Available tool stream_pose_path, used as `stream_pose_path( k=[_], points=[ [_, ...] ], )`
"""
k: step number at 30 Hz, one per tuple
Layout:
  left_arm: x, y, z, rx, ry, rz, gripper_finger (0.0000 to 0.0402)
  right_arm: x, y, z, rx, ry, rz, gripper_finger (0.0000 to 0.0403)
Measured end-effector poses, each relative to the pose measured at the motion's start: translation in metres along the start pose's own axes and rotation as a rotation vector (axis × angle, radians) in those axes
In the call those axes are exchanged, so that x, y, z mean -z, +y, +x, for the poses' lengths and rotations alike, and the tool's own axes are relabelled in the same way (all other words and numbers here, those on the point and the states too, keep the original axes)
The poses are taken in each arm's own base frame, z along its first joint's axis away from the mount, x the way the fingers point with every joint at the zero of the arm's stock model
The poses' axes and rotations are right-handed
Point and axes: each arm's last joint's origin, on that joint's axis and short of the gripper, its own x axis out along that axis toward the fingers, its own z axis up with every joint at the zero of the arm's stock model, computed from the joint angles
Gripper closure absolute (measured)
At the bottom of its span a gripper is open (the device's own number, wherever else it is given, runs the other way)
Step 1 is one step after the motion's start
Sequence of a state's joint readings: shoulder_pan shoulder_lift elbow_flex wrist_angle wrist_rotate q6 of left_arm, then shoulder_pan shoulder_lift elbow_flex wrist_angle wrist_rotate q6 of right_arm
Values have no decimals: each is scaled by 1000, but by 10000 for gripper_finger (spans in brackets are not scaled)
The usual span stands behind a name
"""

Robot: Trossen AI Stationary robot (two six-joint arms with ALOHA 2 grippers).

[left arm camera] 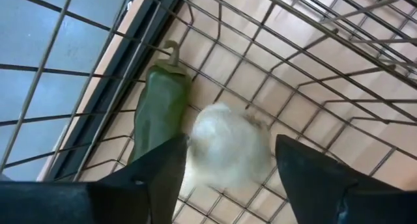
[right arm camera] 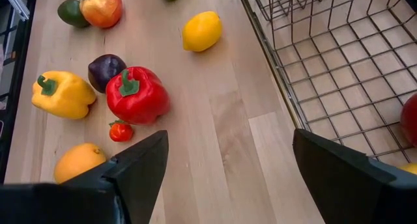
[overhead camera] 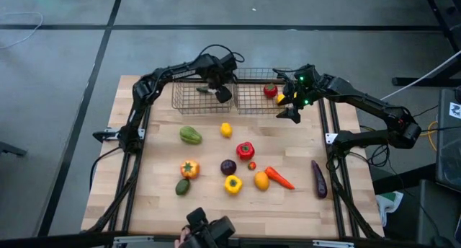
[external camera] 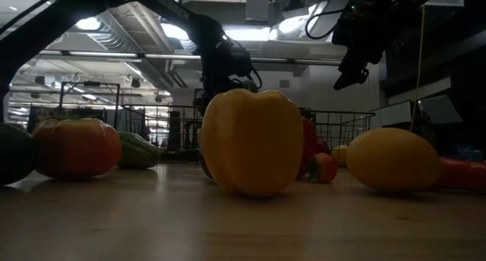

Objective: Sort produce into baskets
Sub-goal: Put the white garlic into the left golden wire basket, then put the red bell pepper into the left golden wire basket

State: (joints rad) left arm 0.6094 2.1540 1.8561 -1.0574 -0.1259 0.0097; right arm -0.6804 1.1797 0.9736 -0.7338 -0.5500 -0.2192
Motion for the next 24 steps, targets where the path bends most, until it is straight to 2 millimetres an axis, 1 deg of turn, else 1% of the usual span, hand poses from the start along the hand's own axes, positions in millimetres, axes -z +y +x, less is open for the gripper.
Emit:
stream_pose_path(
  k=[5, 8, 18, 24],
  points=[
    [0, 1, 0, -1, 0, 7, 155, 0, 0, 0, 0, 0, 0, 77],
    [0, 1, 0, -1, -1, 63, 158, 0, 0, 0, 0, 0, 0, 77],
    [1, -1, -1, 0, 5, 155, 162, 0, 0, 0, 0, 0, 0, 77],
    [0, 2, -19, 3, 36, 183, 162, 0, 0, 0, -1, 0, 0, 77]
  ],
)
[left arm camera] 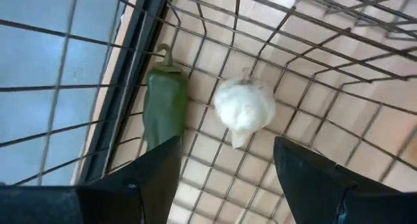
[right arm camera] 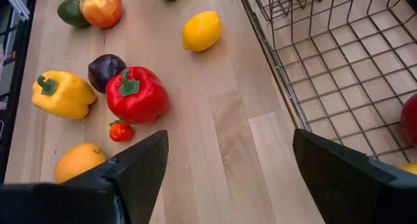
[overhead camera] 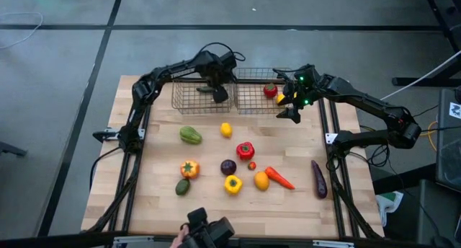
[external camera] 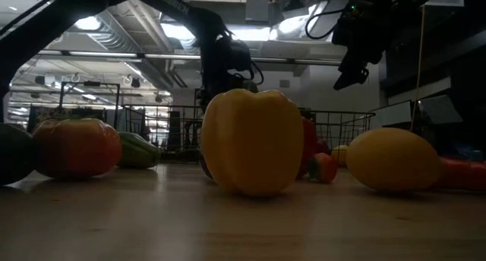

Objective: Sort produce into baskets
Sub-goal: Put the red bell pepper into the left golden wire basket

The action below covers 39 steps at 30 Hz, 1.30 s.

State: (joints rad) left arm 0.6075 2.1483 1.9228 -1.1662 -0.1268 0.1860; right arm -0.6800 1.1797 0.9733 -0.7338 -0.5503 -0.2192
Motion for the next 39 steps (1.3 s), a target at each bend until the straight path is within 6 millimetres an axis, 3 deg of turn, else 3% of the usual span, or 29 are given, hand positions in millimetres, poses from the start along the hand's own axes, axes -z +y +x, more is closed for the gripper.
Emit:
stream_pose_path(
  k=[7, 12, 18, 29, 39],
  points=[
    [1, -1, -29, 13, 45, 16, 162, 0, 0, 0, 0, 0, 0, 77],
    [0, -15, -48, 52, 51, 49, 162, 0, 0, 0, 0, 0, 0, 77],
    [-1, -54, -62, 205, 44, 89, 162, 0, 0, 0, 0, 0, 1, 77],
    [1, -135, -76, 241, 24, 223, 162, 0, 0, 0, 0, 0, 3, 77],
    [-9, -189, -87, 294, -169, 122, 162, 0, 0, 0, 1, 0, 5, 77]
  ],
)
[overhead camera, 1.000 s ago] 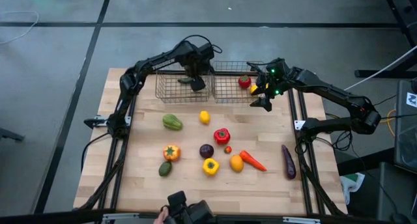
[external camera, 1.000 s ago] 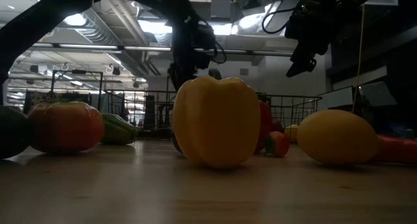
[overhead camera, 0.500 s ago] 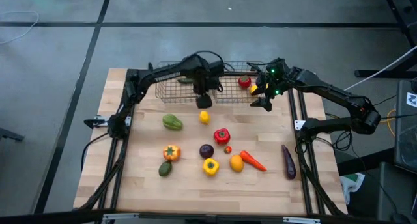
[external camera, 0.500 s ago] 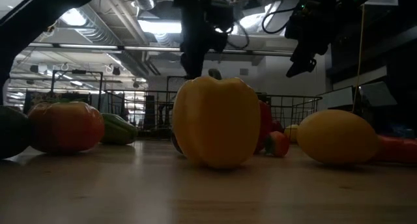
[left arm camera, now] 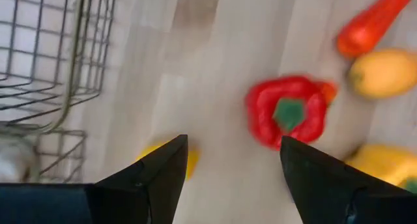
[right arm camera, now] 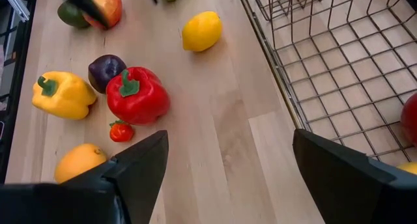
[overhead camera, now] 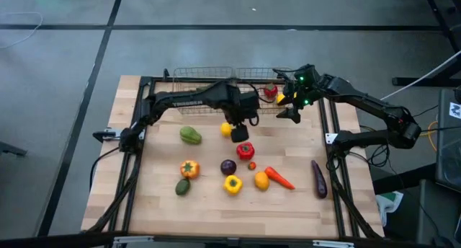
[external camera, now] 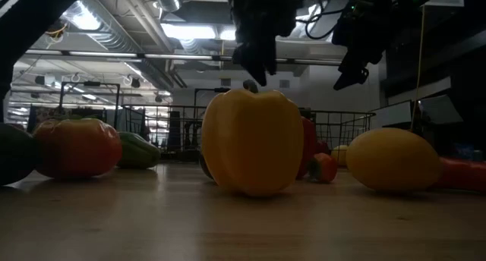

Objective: Sort produce into baskets
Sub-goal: Put the red bell pepper into the left golden wire basket

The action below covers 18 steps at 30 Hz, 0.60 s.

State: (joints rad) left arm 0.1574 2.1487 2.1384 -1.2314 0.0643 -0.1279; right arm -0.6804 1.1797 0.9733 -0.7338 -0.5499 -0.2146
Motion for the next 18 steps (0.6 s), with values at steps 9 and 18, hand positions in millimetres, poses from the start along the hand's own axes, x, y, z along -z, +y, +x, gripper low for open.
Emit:
stream_pose_path(
  k=[9, 18],
  points=[
    [-3, -6, 0, 52, -27, -85, 158, 0, 0, 0, 0, 0, 0, 77],
    [-3, -15, 6, 91, -41, -74, 57, 0, 0, 0, 0, 0, 0, 77]
  ],
)
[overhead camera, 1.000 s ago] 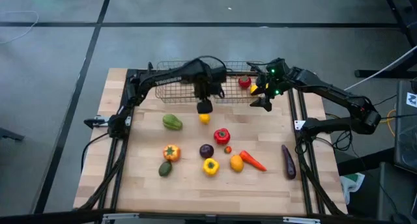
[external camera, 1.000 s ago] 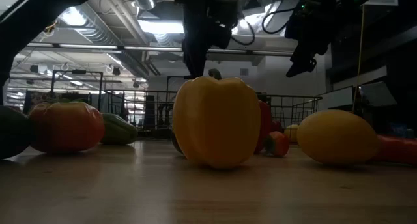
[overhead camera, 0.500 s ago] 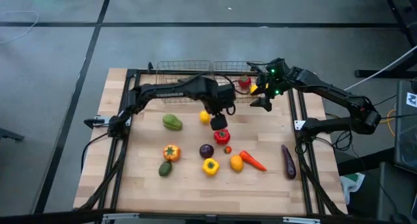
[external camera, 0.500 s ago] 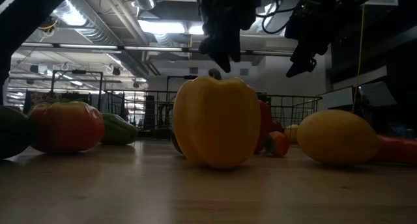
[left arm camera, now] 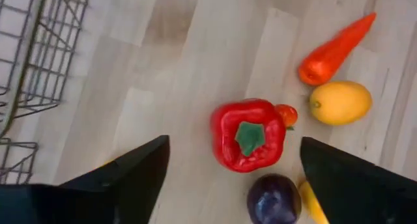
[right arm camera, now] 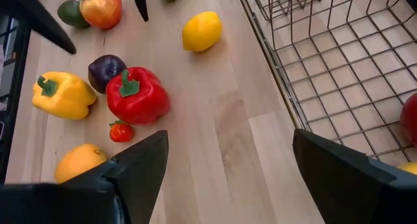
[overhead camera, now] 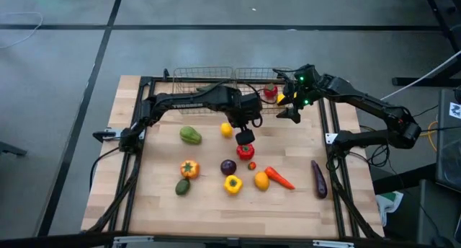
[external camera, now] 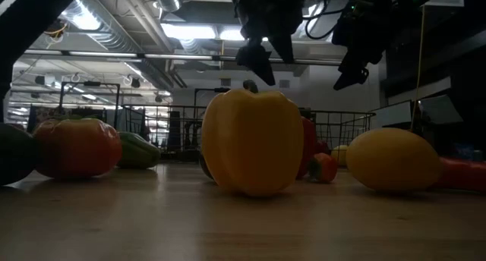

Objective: Sort produce into baskets
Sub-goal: Put the red bell pepper into the left golden wire basket

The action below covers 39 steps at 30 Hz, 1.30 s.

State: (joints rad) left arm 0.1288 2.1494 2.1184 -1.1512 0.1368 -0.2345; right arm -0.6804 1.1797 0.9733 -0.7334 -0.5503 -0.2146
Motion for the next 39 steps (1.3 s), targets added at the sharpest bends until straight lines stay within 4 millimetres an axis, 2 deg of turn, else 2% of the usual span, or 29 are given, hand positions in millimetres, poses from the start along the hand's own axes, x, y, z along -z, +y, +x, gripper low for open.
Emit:
stream_pose_path(
  k=[6, 9, 17, 23, 31, 39],
  points=[
    [12, -19, 21, -14, 31, 86, 20, 0, 0, 0, 0, 0, 0, 77],
    [20, -25, 33, -70, 51, 95, 18, 0, 0, 0, 0, 0, 0, 77],
    [27, -38, 43, -167, 19, 145, 22, 0, 0, 0, 1, 0, 0, 77],
    [31, -39, 53, -170, 10, 136, 23, 0, 0, 0, 1, -1, 0, 77],
    [28, -41, 54, -121, -13, 131, 23, 0, 0, 0, 1, -1, 0, 77],
    [24, -31, 53, -57, -9, -8, 23, 0, 0, 0, 1, 0, 0, 77]
  ],
)
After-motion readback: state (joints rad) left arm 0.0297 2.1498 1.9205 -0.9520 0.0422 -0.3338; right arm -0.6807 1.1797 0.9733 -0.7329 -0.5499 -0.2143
